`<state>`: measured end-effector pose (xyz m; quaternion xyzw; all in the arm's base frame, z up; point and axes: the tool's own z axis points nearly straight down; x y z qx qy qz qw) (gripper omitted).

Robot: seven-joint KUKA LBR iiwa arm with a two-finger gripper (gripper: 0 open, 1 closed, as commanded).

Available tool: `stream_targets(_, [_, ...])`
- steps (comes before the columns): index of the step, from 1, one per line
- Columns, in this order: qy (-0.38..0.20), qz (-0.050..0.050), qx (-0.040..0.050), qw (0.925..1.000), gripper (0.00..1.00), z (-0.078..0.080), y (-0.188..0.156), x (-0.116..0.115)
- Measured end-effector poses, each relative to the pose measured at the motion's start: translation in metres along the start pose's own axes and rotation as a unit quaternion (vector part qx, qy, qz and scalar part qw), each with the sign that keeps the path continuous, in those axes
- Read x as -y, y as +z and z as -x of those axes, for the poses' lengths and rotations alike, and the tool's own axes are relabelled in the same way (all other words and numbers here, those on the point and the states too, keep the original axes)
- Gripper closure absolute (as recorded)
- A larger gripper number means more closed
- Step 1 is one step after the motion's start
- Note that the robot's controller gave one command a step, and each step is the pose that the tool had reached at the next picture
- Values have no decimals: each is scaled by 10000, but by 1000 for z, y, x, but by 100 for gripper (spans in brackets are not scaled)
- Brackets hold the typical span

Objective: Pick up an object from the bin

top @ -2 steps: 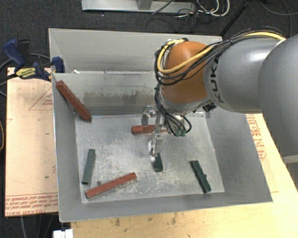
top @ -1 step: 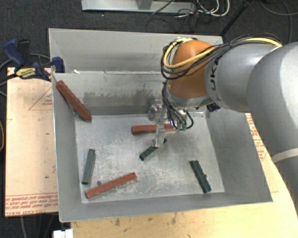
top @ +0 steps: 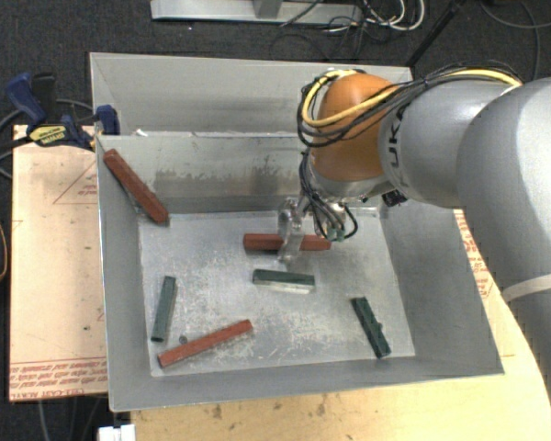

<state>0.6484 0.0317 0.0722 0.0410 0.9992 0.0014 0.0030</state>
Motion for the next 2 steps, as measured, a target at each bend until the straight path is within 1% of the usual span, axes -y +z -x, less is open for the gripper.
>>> stream_targets(1, [-1774, -14, 11, 9841, 100, -14, -116, 40])
stream_targets(2, [-1753, -12, 19, 9845, 100, -10, -172, 50])
